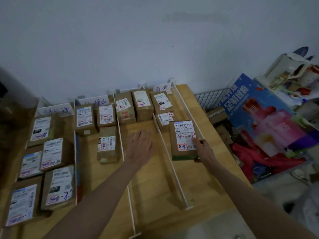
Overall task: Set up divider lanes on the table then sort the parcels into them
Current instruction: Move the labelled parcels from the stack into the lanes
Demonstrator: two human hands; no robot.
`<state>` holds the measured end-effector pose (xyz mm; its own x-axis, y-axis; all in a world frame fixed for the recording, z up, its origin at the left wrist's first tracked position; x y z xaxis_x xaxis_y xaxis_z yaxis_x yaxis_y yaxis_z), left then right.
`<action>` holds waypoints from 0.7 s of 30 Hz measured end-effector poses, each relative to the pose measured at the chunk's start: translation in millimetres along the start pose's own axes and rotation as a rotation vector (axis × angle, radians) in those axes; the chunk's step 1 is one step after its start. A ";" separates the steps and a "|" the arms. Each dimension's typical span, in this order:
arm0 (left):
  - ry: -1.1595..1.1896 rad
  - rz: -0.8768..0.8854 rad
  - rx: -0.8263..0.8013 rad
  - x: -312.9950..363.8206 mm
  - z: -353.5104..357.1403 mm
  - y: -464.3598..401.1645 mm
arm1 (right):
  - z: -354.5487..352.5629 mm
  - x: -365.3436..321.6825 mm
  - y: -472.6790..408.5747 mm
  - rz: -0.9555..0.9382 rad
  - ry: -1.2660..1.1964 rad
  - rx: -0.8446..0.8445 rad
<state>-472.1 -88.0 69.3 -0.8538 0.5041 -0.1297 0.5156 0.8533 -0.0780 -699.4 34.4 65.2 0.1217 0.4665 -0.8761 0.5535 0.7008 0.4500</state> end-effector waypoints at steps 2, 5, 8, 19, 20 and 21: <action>-0.004 -0.015 -0.012 9.9 2.9 -8.4 | -10.1 1.7 -17.4 0.006 0.036 -0.012; -0.015 -0.032 -0.022 26.0 5.3 -20.5 | -22.2 4.5 -44.2 0.026 0.052 -0.027; -0.008 -0.050 -0.066 45.1 11.1 -35.2 | -32.0 6.2 -71.5 0.031 0.052 -0.051; 0.008 -0.212 -0.185 95.6 33.5 -86.7 | -45.5 7.8 -158.9 0.054 0.128 -0.214; 0.006 -0.222 -0.201 97.9 37.2 -88.8 | -42.2 11.7 -162.1 0.068 0.137 -0.236; 0.006 -0.233 -0.211 99.5 41.0 -89.5 | -38.4 16.2 -164.3 0.084 0.149 -0.253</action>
<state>-600.2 -119.7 22.8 -0.9479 0.2924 -0.1265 0.2807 0.9543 0.1024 -820.0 -52.5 -16.3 0.0256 0.5891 -0.8076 0.3214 0.7602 0.5647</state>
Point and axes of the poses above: each hand's wrist, its own y-axis away from the middle knuckle, its own z-axis out of the palm, x = y × z, the point moved 7 cm from there along -y, towards the middle knuckle, and after that the axes turned 15 degrees about -y, right-handed, at the moved point
